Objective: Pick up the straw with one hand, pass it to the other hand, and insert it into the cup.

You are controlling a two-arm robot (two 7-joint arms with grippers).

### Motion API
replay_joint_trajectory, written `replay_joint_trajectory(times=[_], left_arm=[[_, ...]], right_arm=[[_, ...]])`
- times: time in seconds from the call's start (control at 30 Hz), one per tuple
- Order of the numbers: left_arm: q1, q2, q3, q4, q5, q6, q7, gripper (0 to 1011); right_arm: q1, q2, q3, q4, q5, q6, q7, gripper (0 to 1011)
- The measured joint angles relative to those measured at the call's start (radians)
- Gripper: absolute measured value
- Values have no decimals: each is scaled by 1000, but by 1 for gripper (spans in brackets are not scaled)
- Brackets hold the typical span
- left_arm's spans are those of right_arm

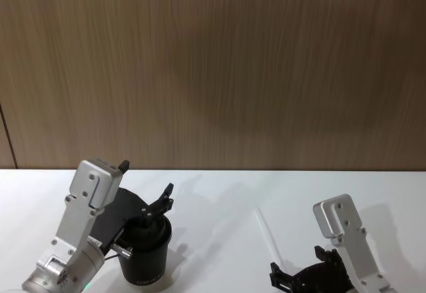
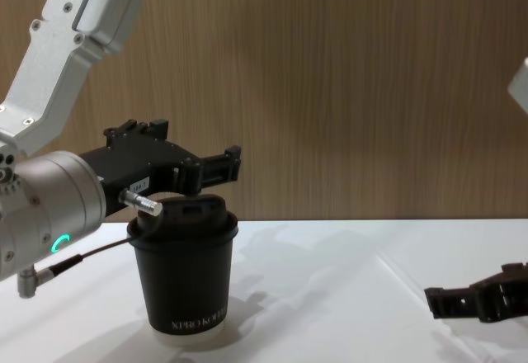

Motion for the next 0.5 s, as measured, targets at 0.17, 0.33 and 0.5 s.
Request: replay_joint_trajectory(times=[0.17,0.33,0.5], left_arm=[[0,0,0,0,0,0,0,1003],[0,0,0,0,0,0,0,1003],[0,0,0,0,0,0,0,1003]], right_arm=[[1,-6,2,13,-1,7,3,1001],[4,-12,4,24,-2,12,7,1001],[5,-17,6,31,-4,14,10,1001]])
